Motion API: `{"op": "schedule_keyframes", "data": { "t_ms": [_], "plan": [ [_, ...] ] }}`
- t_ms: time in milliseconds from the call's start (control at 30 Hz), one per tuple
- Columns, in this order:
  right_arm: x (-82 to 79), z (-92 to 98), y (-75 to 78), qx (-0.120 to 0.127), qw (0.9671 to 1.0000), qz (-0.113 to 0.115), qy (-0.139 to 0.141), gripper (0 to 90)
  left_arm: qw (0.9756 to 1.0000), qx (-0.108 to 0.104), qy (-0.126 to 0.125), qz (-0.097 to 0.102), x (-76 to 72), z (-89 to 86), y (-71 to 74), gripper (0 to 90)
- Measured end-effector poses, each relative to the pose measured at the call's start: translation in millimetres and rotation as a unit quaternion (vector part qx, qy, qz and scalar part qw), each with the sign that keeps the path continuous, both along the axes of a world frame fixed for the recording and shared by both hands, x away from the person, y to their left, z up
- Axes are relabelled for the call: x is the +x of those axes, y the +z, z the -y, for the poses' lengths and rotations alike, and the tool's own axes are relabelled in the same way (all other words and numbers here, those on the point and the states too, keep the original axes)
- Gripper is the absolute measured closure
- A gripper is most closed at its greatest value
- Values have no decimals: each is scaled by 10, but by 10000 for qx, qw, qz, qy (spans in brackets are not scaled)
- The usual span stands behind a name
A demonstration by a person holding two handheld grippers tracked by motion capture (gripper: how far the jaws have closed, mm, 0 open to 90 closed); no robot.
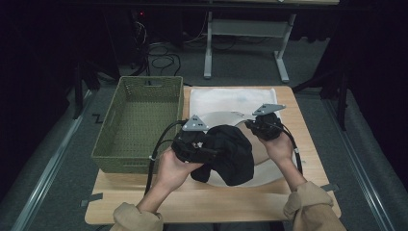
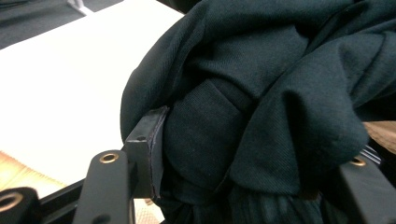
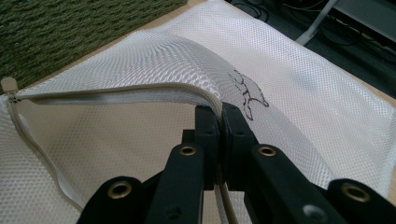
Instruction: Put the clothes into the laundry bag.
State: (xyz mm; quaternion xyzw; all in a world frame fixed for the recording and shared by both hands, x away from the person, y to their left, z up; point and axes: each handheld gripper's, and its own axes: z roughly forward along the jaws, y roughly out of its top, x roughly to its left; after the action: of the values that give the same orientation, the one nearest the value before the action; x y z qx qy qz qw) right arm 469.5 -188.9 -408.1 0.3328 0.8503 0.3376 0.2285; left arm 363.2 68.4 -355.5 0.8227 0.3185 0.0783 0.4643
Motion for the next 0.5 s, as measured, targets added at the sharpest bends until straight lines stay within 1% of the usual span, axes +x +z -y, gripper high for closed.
{"op": "schedule_keyframes", "data": {
  "t_ms": [167, 333, 500],
  "plan": [
    [-6, -9, 0, 21, 10000, -32, 66, 877, 10000, 43, 18, 57, 0, 58, -14, 410],
    [3, 3, 4, 48, 9999, -5, 101, 878, 9999, 106, -86, 79, -20, 116, -13, 410],
    [0, -9, -2, 82, 9999, -22, 79, 877, 9998, 138, -118, 86, -6, 180, -30, 409]
  ]
}}
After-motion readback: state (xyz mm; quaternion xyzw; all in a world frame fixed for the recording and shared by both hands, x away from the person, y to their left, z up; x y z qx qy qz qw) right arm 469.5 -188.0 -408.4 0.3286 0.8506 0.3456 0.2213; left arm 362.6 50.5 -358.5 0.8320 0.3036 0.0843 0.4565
